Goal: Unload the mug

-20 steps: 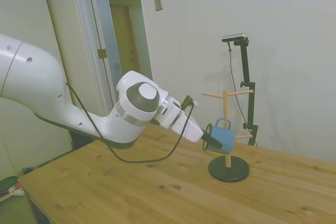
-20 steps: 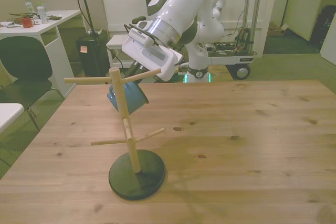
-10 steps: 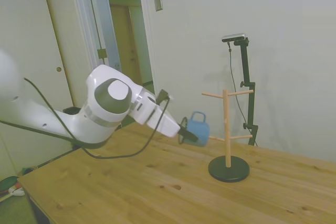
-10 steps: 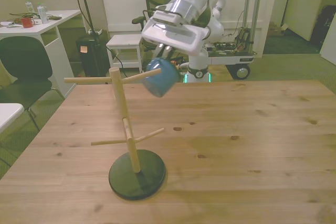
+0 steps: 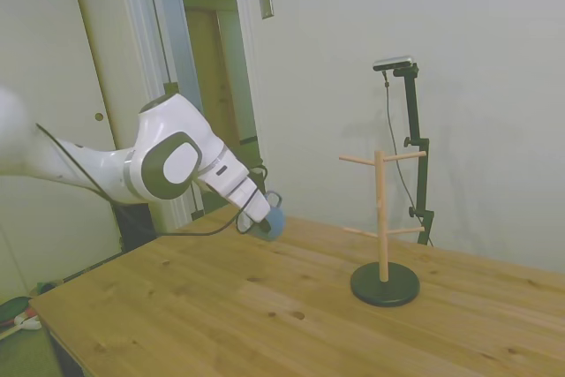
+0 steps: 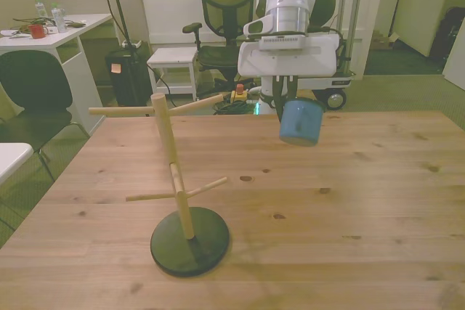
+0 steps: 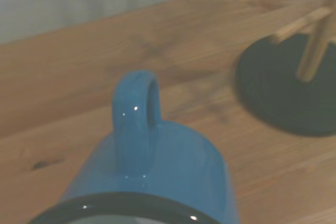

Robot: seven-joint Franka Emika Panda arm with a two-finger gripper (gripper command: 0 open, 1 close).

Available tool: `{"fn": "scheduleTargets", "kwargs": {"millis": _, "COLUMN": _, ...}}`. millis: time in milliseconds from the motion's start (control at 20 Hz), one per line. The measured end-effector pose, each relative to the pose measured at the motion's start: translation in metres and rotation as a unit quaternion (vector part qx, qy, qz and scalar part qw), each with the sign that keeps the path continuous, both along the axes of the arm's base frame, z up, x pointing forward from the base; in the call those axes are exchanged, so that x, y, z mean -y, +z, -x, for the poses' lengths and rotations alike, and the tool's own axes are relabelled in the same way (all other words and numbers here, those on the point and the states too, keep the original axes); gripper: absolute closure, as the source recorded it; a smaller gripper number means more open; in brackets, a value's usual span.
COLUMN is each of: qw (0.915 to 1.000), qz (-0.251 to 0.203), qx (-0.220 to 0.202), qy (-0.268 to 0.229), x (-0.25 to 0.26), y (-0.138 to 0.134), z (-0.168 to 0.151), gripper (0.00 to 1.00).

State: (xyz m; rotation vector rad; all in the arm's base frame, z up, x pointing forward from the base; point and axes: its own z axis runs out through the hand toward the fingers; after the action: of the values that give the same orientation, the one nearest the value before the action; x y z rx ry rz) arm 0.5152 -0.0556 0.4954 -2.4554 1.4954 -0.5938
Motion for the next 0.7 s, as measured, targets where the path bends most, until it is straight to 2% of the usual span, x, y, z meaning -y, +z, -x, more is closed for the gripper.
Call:
{"fn": "scheduleTargets", "kwargs": {"millis": 200, "qw": 0.9946, "qz": -0.026, "qx": -0.08, "qy": 0.061, "x": 0.021, "y": -0.009, "z": -0.015, "gripper": 1.0}}
{"fn": "scheduleTargets", "kwargs": {"millis": 300, "qw": 0.9905, "qz": -0.048, "qx": -0.104, "qy": 0.077, "x": 0.036, "y": -0.019, "z": -0.024, "gripper": 1.0}}
{"fn": "scheduleTargets", "kwargs": {"millis": 550, "qw": 0.9834, "qz": -0.086, "qx": -0.142, "qy": 0.073, "x": 0.066, "y": -0.054, "z": -0.06, "gripper": 1.0}}
{"fn": "scheduleTargets", "kwargs": {"millis": 700, "qw": 0.9818, "qz": -0.095, "qx": -0.15, "qy": 0.067, "x": 0.076, "y": -0.063, "z": -0.078, "gripper": 1.0}}
